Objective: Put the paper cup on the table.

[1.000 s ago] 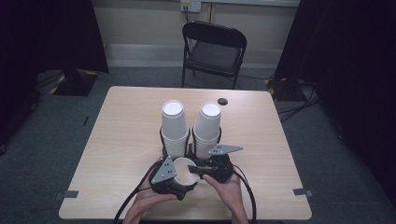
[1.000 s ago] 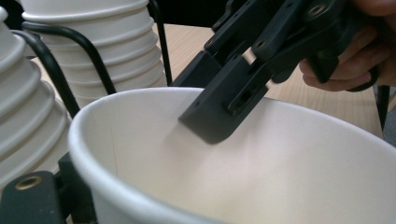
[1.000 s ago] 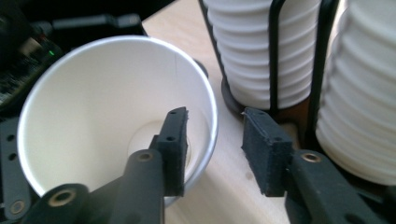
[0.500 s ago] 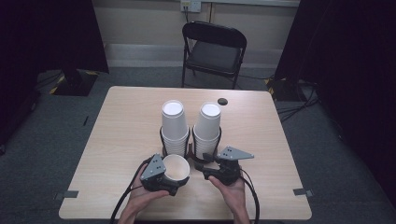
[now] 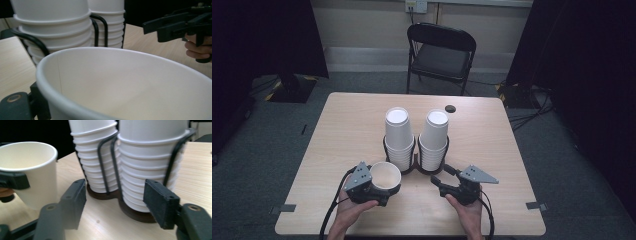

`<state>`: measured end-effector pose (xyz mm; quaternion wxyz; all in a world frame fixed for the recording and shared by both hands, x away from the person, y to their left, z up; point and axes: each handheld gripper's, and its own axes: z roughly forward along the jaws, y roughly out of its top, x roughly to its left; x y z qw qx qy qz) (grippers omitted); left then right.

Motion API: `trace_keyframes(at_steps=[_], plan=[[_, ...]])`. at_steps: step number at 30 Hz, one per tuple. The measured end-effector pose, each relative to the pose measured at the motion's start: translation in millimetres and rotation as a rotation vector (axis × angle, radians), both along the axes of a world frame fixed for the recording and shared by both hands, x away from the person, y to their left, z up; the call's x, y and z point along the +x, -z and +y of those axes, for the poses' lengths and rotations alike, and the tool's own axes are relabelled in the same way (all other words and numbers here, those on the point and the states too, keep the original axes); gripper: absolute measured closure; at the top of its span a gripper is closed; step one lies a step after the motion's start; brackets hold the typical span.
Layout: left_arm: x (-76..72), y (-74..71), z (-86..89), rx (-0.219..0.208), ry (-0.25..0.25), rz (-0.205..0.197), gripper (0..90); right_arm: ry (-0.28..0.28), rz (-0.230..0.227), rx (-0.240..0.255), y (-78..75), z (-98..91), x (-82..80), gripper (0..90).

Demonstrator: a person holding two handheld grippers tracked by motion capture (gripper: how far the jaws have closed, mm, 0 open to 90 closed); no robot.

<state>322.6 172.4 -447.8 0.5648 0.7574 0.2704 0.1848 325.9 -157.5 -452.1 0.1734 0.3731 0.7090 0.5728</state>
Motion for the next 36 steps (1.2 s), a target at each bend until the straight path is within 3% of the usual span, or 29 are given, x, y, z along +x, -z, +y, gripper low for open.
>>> trace_keyframes(at_steps=[7,20,23,25,27,33,36], plan=[[5.1,-2.3,18.0,-0.028,-0.059,0.001,9.1,0.039,0.0,0.049,8.2,-13.9,-3.4,30.0],[9.5,-13.3,43.9,-0.064,-0.145,-0.018,9.1,0.108,0.002,0.066,20.7,-27.3,-8.6,21.1],[13.4,-15.1,48.1,-0.071,-0.166,-0.027,9.0,0.12,-0.013,0.055,23.3,-30.0,-10.0,14.6],[17.3,-16.1,49.5,-0.076,-0.181,-0.029,8.9,0.124,-0.019,0.051,25.1,-31.5,-10.6,14.5],[22.8,-16.6,49.6,-0.056,-0.203,-0.038,8.8,0.132,-0.011,0.052,26.8,-32.7,-11.0,14.5],[32.2,-14.4,47.5,-0.04,-0.221,-0.039,8.7,0.199,-0.004,0.024,32.6,-34.3,-11.2,14.5],[42.0,-13.9,49.7,-0.069,-0.265,-0.033,8.6,0.186,-0.023,0.001,37.1,-32.9,-11.3,14.5]])
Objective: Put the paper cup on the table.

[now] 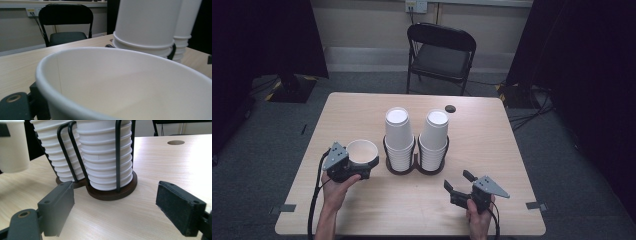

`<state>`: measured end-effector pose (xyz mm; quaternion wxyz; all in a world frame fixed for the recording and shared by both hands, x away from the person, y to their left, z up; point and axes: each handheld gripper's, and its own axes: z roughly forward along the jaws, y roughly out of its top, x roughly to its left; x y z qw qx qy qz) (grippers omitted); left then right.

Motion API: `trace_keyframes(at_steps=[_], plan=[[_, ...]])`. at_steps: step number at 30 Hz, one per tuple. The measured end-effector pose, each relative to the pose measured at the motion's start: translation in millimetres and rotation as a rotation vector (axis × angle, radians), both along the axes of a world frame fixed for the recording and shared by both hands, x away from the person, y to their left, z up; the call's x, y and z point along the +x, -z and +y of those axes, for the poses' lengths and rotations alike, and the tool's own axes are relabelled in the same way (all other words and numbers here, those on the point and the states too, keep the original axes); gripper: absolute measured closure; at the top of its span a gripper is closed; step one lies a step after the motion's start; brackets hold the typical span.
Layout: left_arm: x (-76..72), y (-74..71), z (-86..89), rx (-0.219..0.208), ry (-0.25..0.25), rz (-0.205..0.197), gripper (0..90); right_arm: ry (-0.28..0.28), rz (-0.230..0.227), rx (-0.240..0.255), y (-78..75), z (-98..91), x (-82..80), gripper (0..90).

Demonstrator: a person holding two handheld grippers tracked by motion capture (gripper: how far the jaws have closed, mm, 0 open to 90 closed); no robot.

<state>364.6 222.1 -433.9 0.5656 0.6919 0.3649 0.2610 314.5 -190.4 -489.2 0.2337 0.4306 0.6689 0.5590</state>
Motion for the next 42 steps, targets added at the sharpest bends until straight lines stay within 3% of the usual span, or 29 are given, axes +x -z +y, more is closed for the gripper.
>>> trace_keyframes(at_steps=[2,8,14,16,22,26,34,38,42], plan=[[7.0,-0.2,1.4,-0.01,-0.008,0.005,8.6,-0.002,-0.002,-0.004,2.3,1.1,0.4,14.4],[24.3,1.0,3.2,0.024,-0.042,0.015,8.4,0.008,0.001,-0.01,5.2,2.0,0.3,14.5],[34.1,0.5,5.0,0.012,-0.046,0.038,7.7,-0.001,-0.008,-0.013,5.8,2.4,-0.7,14.4],[36.5,2.5,4.3,0.047,-0.066,0.031,6.8,0.0,-0.015,-0.011,6.0,1.9,-1.4,14.4],[49.8,8.4,8.8,0.043,-0.101,0.06,5.4,-0.002,-0.022,-0.022,5.8,3.2,-2.0,14.5],[54.8,7.3,11.7,0.039,-0.105,0.034,5.7,-0.001,-0.023,-0.023,5.8,3.4,-2.2,14.5],[75.0,17.0,16.0,0.038,-0.14,0.043,5.8,-0.004,-0.022,-0.029,5.8,3.6,-1.9,14.7],[82.8,24.5,15.2,0.061,-0.16,0.06,5.9,-0.007,-0.017,-0.028,5.7,3.5,-1.7,14.7],[81.2,28.4,10.7,0.091,-0.166,0.056,5.7,-0.007,-0.016,-0.025,5.7,3.5,-1.6,15.6]])
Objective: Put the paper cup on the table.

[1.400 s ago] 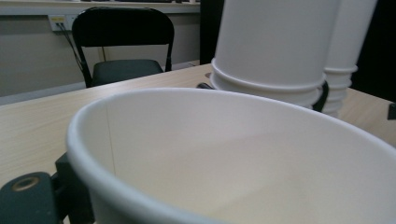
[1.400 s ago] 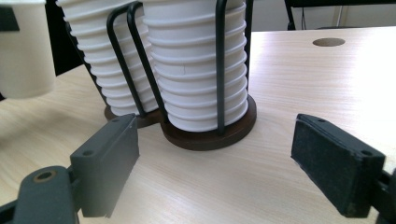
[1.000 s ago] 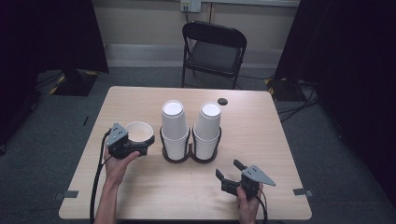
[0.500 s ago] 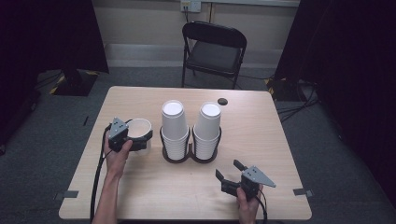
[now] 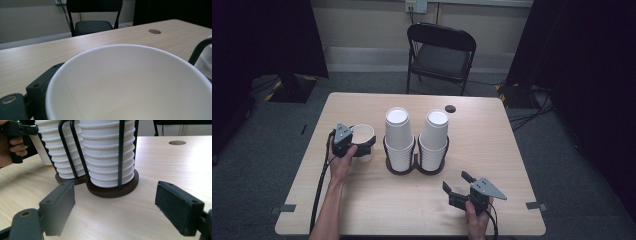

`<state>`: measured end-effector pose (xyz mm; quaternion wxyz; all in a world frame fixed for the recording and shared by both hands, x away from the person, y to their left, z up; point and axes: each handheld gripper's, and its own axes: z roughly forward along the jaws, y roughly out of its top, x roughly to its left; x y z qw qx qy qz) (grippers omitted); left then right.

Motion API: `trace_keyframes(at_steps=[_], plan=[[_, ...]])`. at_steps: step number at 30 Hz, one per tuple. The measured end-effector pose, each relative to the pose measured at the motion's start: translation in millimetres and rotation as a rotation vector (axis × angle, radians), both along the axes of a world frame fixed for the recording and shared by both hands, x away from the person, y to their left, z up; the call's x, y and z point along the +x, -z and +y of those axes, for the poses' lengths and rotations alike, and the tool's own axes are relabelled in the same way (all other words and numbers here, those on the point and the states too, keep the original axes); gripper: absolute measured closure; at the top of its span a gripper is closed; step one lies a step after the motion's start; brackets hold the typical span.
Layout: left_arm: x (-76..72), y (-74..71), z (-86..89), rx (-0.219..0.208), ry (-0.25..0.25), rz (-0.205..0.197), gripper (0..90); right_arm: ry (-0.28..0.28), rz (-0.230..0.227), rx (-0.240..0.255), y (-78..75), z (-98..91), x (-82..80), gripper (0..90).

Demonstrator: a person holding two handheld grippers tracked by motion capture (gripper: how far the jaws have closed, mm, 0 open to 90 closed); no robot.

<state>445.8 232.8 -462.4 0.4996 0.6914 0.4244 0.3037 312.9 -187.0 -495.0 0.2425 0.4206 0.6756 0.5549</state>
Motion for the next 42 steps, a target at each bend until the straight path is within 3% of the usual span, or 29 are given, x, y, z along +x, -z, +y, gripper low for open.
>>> trace_keyframes(at_steps=[4,8,12,23,26,27,35,37,40,42], plan=[[-2.3,6.2,-1.9,-0.013,-0.008,0.005,6.2,0.0,-0.004,-0.001,0.0,-0.1,-0.2,15.6],[-2.9,8.3,-4.2,0.023,-0.01,0.019,7.7,-0.002,0.002,0.0,0.0,0.2,0.1,16.7],[-4.4,10.3,-4.5,0.008,-0.016,0.023,8.5,0.0,-0.002,-0.005,0.0,0.8,0.2,16.7],[-5.7,22.1,-0.2,0.006,-0.021,0.086,12.6,-0.006,0.009,-0.006,-0.1,0.7,1.1,16.7],[-7.2,22.9,-2.2,0.023,-0.025,0.094,13.3,-0.004,0.011,-0.004,0.0,0.6,1.2,16.7],[-8.0,23.0,-1.7,0.048,-0.022,0.1,13.6,-0.004,0.012,-0.004,-0.1,0.6,1.2,16.7],[-12.5,31.1,-0.8,0.032,-0.032,0.134,15.3,-0.006,0.011,-0.005,0.0,0.8,1.2,16.7],[-14.2,33.1,0.4,0.063,-0.037,0.149,15.5,-0.006,0.011,-0.005,0.0,0.7,1.2,16.7],[-15.7,33.3,-0.2,0.053,-0.038,0.152,15.5,-0.007,0.012,-0.005,0.0,0.7,1.3,16.7],[-16.4,33.5,0.3,0.073,-0.042,0.157,15.3,-0.006,0.013,-0.005,0.0,0.7,1.3,16.7]])
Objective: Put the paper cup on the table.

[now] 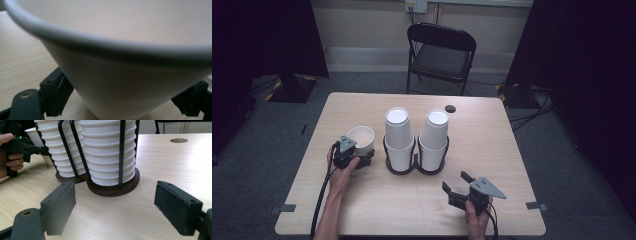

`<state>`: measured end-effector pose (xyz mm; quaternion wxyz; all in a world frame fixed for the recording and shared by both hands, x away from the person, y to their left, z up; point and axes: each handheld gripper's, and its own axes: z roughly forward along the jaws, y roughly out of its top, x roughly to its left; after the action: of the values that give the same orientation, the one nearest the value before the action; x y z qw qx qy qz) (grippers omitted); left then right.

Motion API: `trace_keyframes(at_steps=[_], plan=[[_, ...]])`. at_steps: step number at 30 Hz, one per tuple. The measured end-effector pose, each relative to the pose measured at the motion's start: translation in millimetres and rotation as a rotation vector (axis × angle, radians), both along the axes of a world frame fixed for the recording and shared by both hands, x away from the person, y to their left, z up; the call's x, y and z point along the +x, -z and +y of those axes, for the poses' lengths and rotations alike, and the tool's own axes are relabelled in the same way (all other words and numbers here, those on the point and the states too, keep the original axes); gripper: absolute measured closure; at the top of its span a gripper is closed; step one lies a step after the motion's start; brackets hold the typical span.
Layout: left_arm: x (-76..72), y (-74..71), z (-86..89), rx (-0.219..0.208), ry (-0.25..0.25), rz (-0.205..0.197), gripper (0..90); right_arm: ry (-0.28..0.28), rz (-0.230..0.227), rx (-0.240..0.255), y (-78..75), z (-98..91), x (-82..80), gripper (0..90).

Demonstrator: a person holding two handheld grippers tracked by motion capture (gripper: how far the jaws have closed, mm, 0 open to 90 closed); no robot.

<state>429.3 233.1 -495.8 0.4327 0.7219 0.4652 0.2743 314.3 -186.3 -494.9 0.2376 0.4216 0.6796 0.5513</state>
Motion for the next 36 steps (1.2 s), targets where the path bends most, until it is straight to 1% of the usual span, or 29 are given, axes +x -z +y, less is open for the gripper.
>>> trace_keyframes(at_steps=[3,5,6,7,8,9,10,12,13,14,15,16,17,18,19,20,21,22,23,25,29,32,34,36], plan=[[-4.9,-0.1,0.7,-0.012,0.003,-0.009,15.5,0.0,-0.003,0.004,0.1,-0.3,-0.4,16.7],[-5.2,-0.1,0.4,-0.006,0.002,-0.007,15.5,0.0,-0.001,0.005,0.1,-0.4,-0.3,16.7],[-6.8,-0.1,1.1,-0.004,-0.008,-0.004,15.6,-0.002,-0.002,0.003,0.1,-0.2,-0.2,16.7],[-7.9,-0.1,2.0,-0.015,-0.013,-0.004,15.6,-0.002,-0.003,0.003,0.0,-0.1,-0.3,16.7],[-9.6,0.1,2.3,-0.037,-0.016,-0.008,15.5,-0.002,-0.004,0.003,0.0,-0.1,-0.5,16.7],[-11.1,0.0,2.8,-0.035,-0.016,-0.013,15.5,-0.001,-0.005,0.004,0.1,-0.3,-0.7,16.7],[-12.8,-0.5,3.0,-0.017,-0.015,-0.005,15.5,0.001,-0.004,0.006,0.1,-0.4,-0.6,16.7],[-16.0,-0.9,3.1,-0.016,-0.023,-0.013,15.6,0.0,-0.004,0.006,0.1,-0.5,-0.6,16.7],[-18.6,-0.9,3.3,-0.037,-0.023,-0.018,15.6,-0.001,-0.004,0.005,0.1,-0.4,-0.7,16.7],[-20.1,-1.1,3.5,-0.042,-0.026,-0.024,15.6,0.0,-0.005,0.005,0.1,-0.4,-0.7,16.7],[-22.8,-1.7,4.3,-0.037,-0.03,-0.026,15.6,0.001,-0.005,0.006,0.1,-0.4,-0.7,16.7],[-25.1,-1.8,4.5,-0.043,-0.034,-0.03,15.5,0.002,-0.005,0.006,0.1,-0.5,-0.7,16.7],[-27.1,-2.3,5.5,-0.035,-0.032,-0.032,15.6,0.001,-0.006,0.006,0.1,-0.5,-0.8,16.7],[-30.1,-2.5,6.0,-0.04,-0.034,-0.036,15.6,0.001,-0.006,0.006,0.1,-0.4,-1.0,16.7],[-33.2,-2.1,5.0,-0.067,-0.042,-0.047,15.5,0.001,-0.006,0.007,0.1,-0.4,-1.1,16.7],[-36.1,-2.7,6.4,-0.052,-0.035,-0.048,15.6,0.001,-0.006,0.007,0.1,-0.5,-1.2,16.7],[-39.3,-2.6,5.6,-0.062,-0.042,-0.057,15.5,0.001,-0.006,0.008,0.1,-0.5,-1.1,16.7],[-41.2,-3.1,6.3,-0.051,-0.038,-0.053,15.6,0.0,-0.005,0.007,0.1,-0.5,-1.1,16.7],[-43.6,-3.2,5.7,-0.063,-0.039,-0.058,15.5,0.0,-0.006,0.007,0.1,-0.5,-1.1,16.6],[-50.6,-4.9,6.1,-0.069,-0.023,-0.06,15.6,0.001,-0.006,0.008,0.1,-0.5,-1.2,16.7],[-64.8,-6.9,3.4,-0.121,-0.007,-0.077,15.6,0.006,0.001,0.014,0.0,-0.7,-1.6,16.6],[-73.3,-7.4,-0.8,-0.119,0.007,-0.081,15.6,0.005,-0.002,0.013,0.1,-0.9,-1.4,16.6],[-79.6,-8.2,-3.2,-0.132,0.01,-0.081,15.6,0.006,-0.001,0.015,0.2,-1.1,-1.2,16.7],[-86.0,-10.8,-5.7,-0.131,0.022,-0.096,15.5,0.007,0.001,0.018,0.1,-1.2,-1.1,16.7]])
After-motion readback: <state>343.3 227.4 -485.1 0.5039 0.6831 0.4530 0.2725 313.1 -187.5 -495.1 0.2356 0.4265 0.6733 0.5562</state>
